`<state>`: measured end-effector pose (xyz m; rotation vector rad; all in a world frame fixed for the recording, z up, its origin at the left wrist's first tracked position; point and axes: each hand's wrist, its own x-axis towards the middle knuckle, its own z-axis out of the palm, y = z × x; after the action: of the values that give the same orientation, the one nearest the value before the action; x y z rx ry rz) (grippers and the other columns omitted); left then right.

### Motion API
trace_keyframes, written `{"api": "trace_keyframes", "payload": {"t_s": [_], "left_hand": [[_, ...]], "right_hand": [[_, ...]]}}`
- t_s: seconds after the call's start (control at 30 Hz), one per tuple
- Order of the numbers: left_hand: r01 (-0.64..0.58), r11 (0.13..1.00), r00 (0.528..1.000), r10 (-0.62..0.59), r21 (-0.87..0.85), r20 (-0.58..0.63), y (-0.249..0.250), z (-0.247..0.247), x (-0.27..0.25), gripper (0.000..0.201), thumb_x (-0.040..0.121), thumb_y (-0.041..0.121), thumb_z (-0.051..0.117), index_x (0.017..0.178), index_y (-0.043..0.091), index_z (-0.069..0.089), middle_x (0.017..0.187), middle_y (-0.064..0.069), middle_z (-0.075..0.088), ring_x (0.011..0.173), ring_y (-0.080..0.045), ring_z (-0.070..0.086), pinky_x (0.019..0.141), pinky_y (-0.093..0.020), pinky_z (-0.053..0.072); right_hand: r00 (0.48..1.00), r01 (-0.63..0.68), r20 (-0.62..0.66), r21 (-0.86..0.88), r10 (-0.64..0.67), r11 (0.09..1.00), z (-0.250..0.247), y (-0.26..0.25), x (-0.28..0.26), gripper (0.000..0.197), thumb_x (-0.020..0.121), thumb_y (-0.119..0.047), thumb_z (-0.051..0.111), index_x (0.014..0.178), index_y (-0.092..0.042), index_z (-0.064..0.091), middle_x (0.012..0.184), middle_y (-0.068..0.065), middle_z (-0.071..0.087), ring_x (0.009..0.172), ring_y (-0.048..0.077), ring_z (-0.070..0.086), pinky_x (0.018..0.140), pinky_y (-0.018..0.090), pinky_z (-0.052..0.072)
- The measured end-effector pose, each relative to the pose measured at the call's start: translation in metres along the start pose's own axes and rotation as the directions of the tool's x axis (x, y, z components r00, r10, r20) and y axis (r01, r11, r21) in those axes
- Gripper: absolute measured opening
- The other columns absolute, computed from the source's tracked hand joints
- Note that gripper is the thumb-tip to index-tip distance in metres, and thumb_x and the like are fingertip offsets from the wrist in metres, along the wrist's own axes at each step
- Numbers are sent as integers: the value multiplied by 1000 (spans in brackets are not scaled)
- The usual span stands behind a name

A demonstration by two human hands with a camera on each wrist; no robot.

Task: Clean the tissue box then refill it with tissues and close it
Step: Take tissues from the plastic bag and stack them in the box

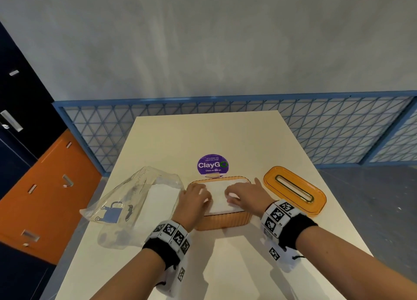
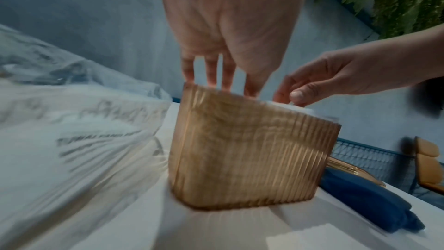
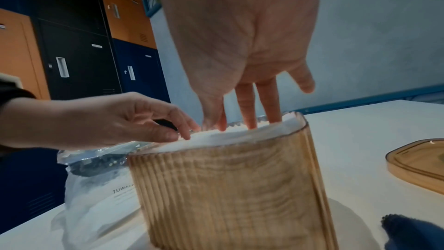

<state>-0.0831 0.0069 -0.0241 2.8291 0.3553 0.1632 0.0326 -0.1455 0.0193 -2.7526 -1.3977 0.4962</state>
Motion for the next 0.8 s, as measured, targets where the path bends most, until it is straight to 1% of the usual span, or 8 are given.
{"api": "trace_keyframes", "payload": {"t_s": [0.07,0.1,0.17,0.23,0.4,0.5,0.7,0.8], "left_hand": [[196,980,971,-198,-24,-137,-5,-1,-8,19,90,25,58,106,16,65,138,-6,48,131,-29,38,98,-46,34],[294,953,940,-302,-70,-157,-7,-2,-10,20,90,25,58,107,17,65,140,-6,45,132,-29,35,99,-47,32],[446,872,868,-477,-201,-141,-9,-5,-12,23,92,28,56,111,20,65,144,-5,38,135,-28,27,104,-46,28],[507,814,827,-552,-285,-108,-9,-7,-10,22,92,28,55,110,20,65,145,-4,35,136,-26,23,107,-45,25],[548,777,816,-578,-310,-7,-6,-12,4,27,93,29,54,115,17,64,146,-3,33,137,-25,21,108,-43,25],[566,741,804,-594,-362,41,-4,-11,10,24,92,27,56,111,15,65,143,-3,38,135,-25,25,107,-43,28],[488,790,839,-542,-370,-50,-2,-9,10,18,94,21,53,107,17,65,138,-1,42,132,-22,29,103,-41,29],[425,817,854,-504,-390,-125,-1,-10,8,14,93,19,54,101,15,65,130,2,49,126,-20,34,96,-37,29]], "right_hand": [[1000,-10,22,-59,11,998,5,-4,-1,42,91,-42,52,131,-34,42,141,0,44,131,26,41,110,59,16],[999,-19,25,-89,21,996,9,-5,-1,48,89,-44,54,134,-37,37,144,0,39,132,27,38,109,59,19],[999,-36,3,-122,37,992,15,-6,1,53,88,-45,57,135,-39,33,145,0,34,132,28,35,107,60,23],[999,-49,-17,-126,47,991,18,-5,4,55,86,-46,58,134,-39,33,145,0,33,132,28,34,106,60,26],[996,-76,-49,-141,70,987,23,-6,9,56,84,-47,60,133,-39,33,143,0,33,130,27,34,105,58,28],[996,-80,-47,-129,74,988,24,-6,10,55,84,-46,61,132,-40,33,143,0,33,130,27,34,105,59,28],[996,-85,-46,-120,80,989,25,-7,10,55,85,-45,60,132,-40,33,143,0,33,131,27,33,106,59,27],[996,-81,-39,-122,77,989,25,-7,10,55,85,-44,61,132,-39,34,143,1,33,131,28,33,107,60,26]]}}
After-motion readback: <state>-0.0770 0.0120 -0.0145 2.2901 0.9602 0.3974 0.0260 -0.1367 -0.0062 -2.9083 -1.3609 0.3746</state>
